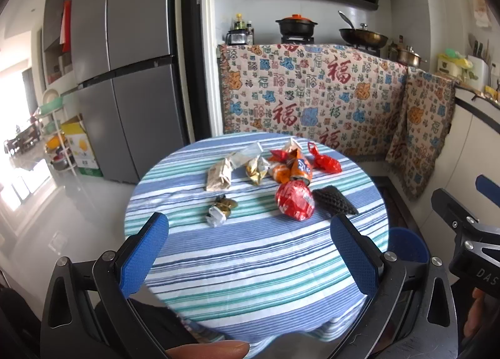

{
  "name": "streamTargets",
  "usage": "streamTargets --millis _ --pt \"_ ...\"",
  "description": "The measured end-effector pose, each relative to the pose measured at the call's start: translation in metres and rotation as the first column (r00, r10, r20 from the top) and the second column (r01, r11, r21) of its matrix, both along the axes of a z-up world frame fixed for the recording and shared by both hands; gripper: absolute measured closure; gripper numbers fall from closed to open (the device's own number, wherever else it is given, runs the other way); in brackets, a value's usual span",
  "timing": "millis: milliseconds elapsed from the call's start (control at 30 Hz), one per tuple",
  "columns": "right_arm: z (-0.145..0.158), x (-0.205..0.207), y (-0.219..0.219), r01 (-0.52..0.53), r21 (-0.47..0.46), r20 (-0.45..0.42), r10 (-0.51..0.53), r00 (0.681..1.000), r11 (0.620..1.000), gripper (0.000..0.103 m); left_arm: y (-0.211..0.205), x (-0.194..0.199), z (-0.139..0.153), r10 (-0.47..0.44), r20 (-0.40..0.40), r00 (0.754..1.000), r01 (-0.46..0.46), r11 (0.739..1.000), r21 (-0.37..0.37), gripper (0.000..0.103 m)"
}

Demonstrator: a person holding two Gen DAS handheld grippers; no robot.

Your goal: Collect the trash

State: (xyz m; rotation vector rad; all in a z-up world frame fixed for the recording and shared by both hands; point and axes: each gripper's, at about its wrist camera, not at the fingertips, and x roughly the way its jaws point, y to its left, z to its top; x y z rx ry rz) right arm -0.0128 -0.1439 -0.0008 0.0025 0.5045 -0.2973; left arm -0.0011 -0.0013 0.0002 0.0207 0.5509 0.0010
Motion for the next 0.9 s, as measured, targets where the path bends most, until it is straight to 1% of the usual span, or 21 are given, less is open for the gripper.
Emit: streamTargets --millis 900 --pt "0.0014 0.0029 -0.0023 -0.001 -0.001 -0.005 0.001 1.0 1.0 0.0 -0.0027 -0.0021 0.0003 -0.002 -0.001 1.0 0.002 1.0 0.002 0.0"
